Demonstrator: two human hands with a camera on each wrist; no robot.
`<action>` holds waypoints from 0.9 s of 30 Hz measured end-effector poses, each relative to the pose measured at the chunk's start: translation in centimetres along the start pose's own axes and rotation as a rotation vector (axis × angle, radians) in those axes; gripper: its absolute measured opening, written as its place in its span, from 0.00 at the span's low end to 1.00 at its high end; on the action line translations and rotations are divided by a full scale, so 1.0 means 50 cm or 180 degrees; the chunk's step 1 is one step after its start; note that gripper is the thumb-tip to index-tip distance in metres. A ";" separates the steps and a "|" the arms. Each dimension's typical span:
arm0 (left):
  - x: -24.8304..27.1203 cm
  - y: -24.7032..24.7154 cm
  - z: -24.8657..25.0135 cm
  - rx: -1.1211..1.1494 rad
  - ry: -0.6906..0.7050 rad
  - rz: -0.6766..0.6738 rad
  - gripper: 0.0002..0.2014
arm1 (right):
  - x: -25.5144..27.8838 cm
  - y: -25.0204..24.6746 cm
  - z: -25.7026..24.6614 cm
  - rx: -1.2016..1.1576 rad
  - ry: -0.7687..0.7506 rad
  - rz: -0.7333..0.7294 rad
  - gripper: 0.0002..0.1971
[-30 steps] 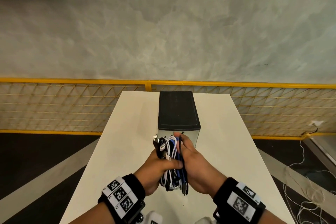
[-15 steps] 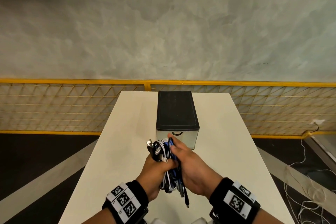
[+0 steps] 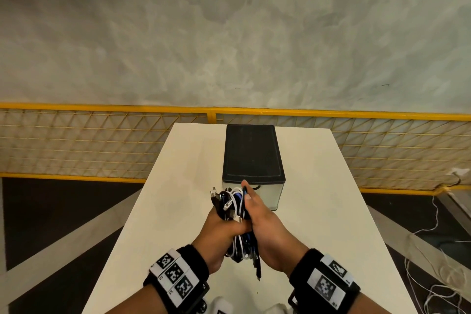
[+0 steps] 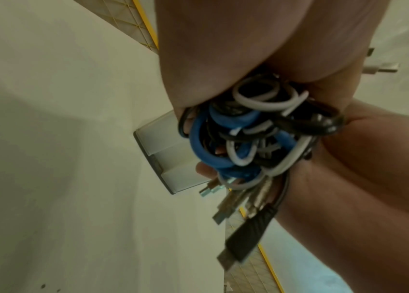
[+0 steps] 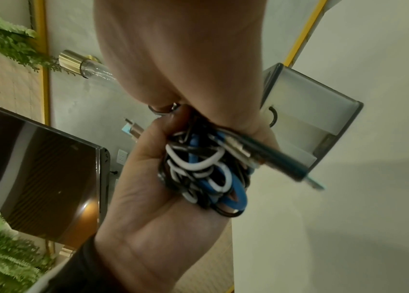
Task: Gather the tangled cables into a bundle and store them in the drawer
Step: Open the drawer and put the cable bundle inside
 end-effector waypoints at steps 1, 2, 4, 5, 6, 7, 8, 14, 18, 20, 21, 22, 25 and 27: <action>-0.002 0.001 -0.001 -0.0011 0.0006 0.0021 0.17 | -0.001 -0.003 -0.002 0.0008 0.0005 -0.0013 0.21; -0.003 0.003 -0.003 -0.0025 0.0011 0.0067 0.17 | -0.002 -0.004 -0.003 0.0007 0.0016 -0.0037 0.21; -0.009 0.006 -0.008 -0.0051 0.0021 0.0184 0.17 | -0.004 -0.008 -0.002 -0.0020 0.0061 -0.0059 0.21; -0.012 0.008 -0.010 -0.0068 0.0017 0.0228 0.17 | -0.006 -0.011 -0.002 -0.0041 0.0074 -0.0052 0.21; -0.017 0.010 -0.013 -0.0082 -0.0001 0.0259 0.17 | -0.010 -0.015 0.001 -0.0068 0.0087 -0.0033 0.21; -0.021 0.011 -0.015 -0.0089 -0.0027 0.0285 0.17 | -0.012 -0.018 0.001 -0.0093 0.0097 -0.0007 0.21; -0.026 0.012 -0.018 -0.0092 -0.0056 0.0309 0.17 | -0.015 -0.021 0.003 -0.0105 0.0105 0.0036 0.21; -0.045 0.014 -0.021 -0.0168 -0.0069 0.0344 0.19 | -0.024 -0.036 0.009 -0.0200 0.0212 0.0281 0.17; -0.055 0.010 -0.014 -0.0320 -0.0039 0.0286 0.19 | -0.019 -0.042 0.000 -0.0586 0.0304 0.0134 0.19; -0.057 0.007 -0.014 -0.0341 -0.0069 0.0266 0.17 | -0.011 -0.047 -0.006 -0.0367 0.0293 0.0051 0.21; -0.057 0.006 -0.014 -0.0337 -0.0088 0.0248 0.17 | -0.009 -0.053 -0.007 -0.0230 0.0267 0.0053 0.20; -0.057 0.004 -0.013 -0.0350 -0.0109 0.0237 0.17 | -0.009 -0.063 -0.006 -0.0112 0.0235 0.0074 0.19; -0.065 -0.015 -0.002 -0.0522 -0.0167 0.0340 0.14 | -0.025 -0.106 0.000 0.0520 0.0248 0.0381 0.18; -0.087 -0.036 0.014 -0.0739 -0.0223 0.0385 0.11 | -0.039 -0.132 0.007 0.1373 0.0333 0.0529 0.21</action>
Point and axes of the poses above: each hand's wrist, its own x-axis away from the middle knuckle, its own y-axis out of the palm, z = x × y, the point moved 5 cm from there along -x, towards the middle knuckle, and after that the axes turned 1 degree about y, right-handed, at the moved point
